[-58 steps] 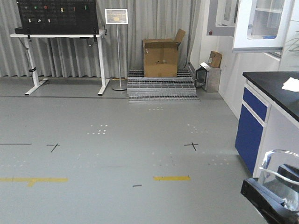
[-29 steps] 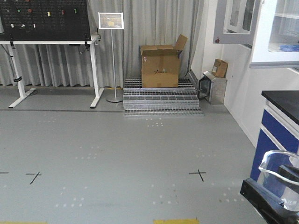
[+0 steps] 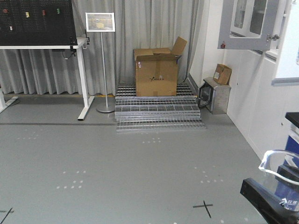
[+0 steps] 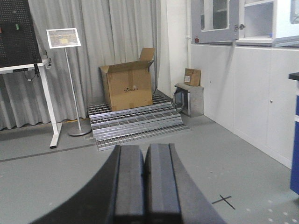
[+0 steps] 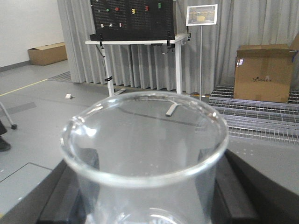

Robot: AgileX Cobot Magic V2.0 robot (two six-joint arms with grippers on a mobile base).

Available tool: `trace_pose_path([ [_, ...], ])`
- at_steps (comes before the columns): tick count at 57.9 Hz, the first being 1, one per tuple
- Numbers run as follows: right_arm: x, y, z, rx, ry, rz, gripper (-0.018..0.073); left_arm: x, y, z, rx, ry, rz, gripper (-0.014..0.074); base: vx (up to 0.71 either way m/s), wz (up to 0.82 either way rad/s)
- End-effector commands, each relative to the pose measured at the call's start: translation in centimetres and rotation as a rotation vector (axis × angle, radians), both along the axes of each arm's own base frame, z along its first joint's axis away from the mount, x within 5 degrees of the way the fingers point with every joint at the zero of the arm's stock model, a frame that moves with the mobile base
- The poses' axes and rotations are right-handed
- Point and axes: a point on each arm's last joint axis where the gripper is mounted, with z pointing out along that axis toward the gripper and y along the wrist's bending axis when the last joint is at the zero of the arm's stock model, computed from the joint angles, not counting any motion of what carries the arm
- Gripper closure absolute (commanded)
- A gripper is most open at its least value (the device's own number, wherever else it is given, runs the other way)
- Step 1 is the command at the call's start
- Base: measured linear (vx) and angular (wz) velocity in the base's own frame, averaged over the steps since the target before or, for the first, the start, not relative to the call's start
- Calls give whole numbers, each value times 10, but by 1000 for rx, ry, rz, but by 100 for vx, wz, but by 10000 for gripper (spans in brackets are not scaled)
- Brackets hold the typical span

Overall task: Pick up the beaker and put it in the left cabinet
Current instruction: 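Drive the base toward the white cabinet with the open door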

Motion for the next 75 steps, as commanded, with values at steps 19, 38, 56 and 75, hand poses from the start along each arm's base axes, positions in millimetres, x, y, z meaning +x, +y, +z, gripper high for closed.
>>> trace_pose_path([
  [19, 1, -3, 11, -26, -53, -27, 564, -1, 0, 3, -33, -81, -4, 596, 69, 3],
  [38, 1, -3, 11, -26, -54, -33, 564, -1, 0, 3, -33, -81, -4, 596, 71, 13],
  [56, 1, -3, 11, -26, -54, -33, 564, -1, 0, 3, -33, -81, -4, 596, 70, 1],
  [75, 1, -3, 11, -26, -54, -32, 564, -1, 0, 3, -33, -81, -4, 596, 67, -18],
])
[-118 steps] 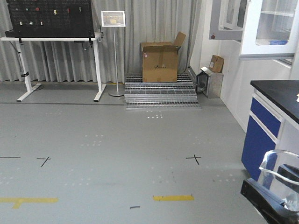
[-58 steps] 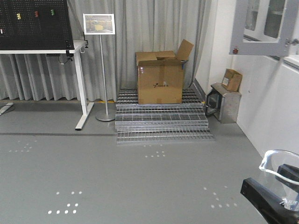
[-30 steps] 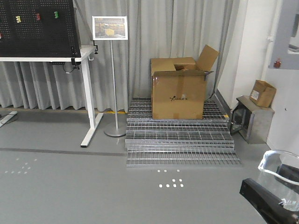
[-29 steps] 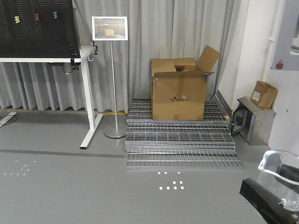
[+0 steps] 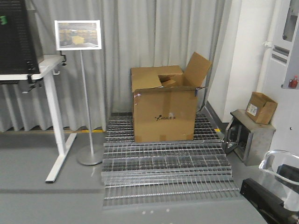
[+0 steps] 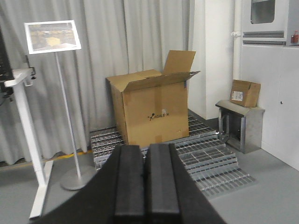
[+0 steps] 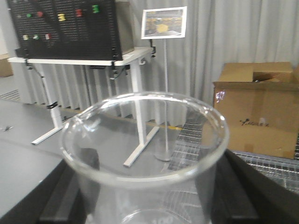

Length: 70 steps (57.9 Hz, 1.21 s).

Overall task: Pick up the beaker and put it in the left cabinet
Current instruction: 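Drive the base toward the white cabinet with the open door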

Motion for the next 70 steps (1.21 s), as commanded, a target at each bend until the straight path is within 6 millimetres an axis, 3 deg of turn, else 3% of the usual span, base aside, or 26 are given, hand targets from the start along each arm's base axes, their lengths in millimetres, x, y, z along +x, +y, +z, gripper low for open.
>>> trace_pose_path([
  [1, 1, -3, 11, -26, -54, -32, 564, -1, 0, 3, -33, -81, -4, 596, 65, -21],
  [34, 2, -2, 11, -27, -51, -27, 564, -1, 0, 3, -33, -81, -4, 596, 61, -31],
  [70, 2, -2, 11, -27, -51, -27, 564, -1, 0, 3, -33, -81, -4, 596, 45, -78],
])
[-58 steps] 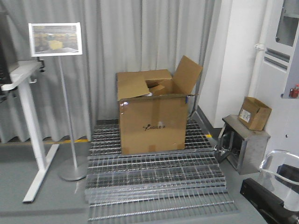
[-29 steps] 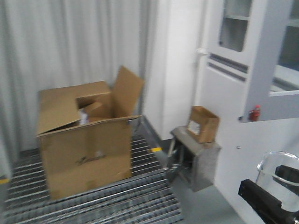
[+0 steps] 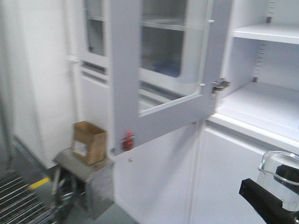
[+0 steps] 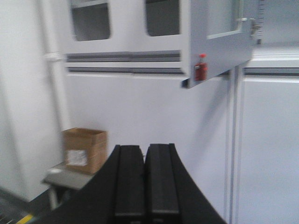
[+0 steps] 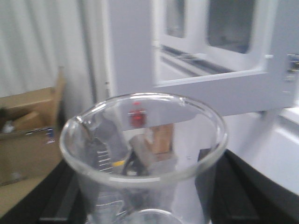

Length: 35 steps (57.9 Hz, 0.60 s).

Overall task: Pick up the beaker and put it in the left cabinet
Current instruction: 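Drive the base toward the white cabinet with the open door, then approach the blue tray on the cabinet's lower shelf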

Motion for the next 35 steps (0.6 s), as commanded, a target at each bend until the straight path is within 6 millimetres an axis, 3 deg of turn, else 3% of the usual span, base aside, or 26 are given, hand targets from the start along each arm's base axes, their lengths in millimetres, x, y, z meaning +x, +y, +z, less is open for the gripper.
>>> trace_pose_path([
  [1, 1, -3, 11, -26, -53, -27, 564, -1, 0, 3, -33, -81, -4, 596, 33, -76],
  [35, 1, -3, 11, -26, -53, -27, 564, -1, 0, 3, -33, -81, -4, 596, 27, -69],
])
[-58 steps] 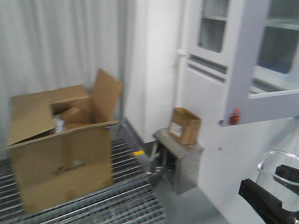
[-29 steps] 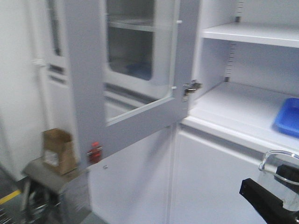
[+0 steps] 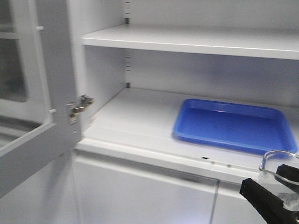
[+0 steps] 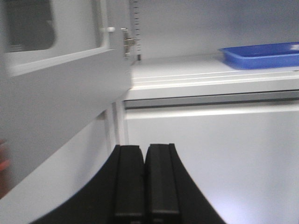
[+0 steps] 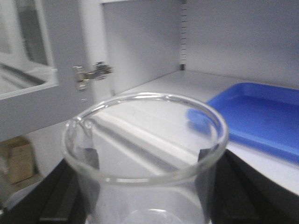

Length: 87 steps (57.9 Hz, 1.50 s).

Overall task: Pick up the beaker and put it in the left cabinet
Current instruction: 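Approach the blue tray on the cabinet's lower shelf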

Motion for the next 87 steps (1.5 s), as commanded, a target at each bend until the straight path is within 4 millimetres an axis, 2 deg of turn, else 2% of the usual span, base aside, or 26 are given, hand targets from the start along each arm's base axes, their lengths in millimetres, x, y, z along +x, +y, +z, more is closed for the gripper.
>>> trace_pose_path([
  [1, 1, -3, 11, -26, -53, -27, 564, -1, 0, 3, -33, -81, -4, 596, 23, -63],
  [23, 1, -3, 11, -26, -53, -27, 564, -1, 0, 3, -33, -81, -4, 596, 21, -42],
  [87, 1, -3, 11, -26, -53, -27, 564, -1, 0, 3, -33, -81, -4, 596, 15, -16],
])
